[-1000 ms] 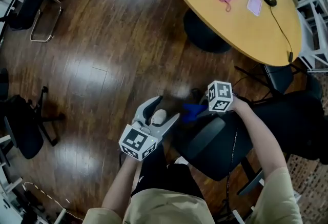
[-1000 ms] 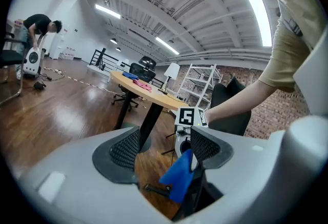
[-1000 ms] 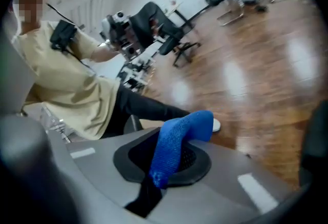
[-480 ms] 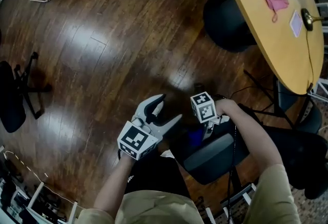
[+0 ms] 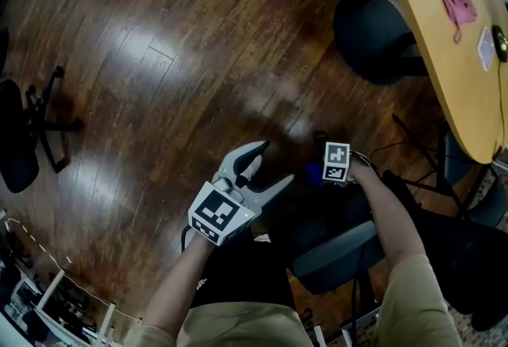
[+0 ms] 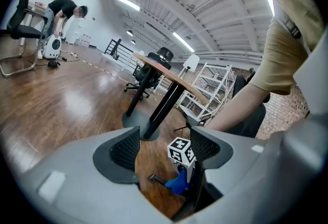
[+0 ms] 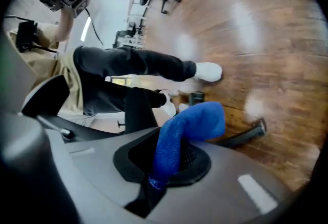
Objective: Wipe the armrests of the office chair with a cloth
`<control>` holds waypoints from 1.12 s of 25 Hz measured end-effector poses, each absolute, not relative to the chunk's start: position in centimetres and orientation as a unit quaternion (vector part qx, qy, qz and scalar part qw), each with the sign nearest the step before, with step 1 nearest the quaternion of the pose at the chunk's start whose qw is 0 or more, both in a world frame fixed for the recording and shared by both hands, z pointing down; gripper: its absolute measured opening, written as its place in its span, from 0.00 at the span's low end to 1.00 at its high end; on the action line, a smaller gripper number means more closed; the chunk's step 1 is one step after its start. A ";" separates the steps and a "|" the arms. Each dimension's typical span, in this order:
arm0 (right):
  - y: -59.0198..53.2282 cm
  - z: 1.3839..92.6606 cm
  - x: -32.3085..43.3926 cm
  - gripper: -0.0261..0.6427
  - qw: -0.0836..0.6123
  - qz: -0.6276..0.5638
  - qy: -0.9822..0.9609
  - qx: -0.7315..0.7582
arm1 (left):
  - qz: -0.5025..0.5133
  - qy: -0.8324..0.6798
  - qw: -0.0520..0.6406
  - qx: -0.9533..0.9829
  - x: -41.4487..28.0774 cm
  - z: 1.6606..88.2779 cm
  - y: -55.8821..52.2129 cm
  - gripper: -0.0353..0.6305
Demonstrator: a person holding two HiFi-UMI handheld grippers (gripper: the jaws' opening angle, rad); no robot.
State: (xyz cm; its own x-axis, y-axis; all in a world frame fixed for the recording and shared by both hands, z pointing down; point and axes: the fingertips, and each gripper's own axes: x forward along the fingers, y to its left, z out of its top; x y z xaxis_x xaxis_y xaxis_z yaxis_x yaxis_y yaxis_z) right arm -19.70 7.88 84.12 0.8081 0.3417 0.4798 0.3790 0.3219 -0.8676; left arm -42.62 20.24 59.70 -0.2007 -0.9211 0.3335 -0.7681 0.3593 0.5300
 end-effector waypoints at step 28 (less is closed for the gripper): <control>5.0 74.5 -20.9 0.07 0.652 0.174 -0.362 -0.643 | -0.158 -0.759 0.320 0.544 -43.0 59.3 16.5 0.49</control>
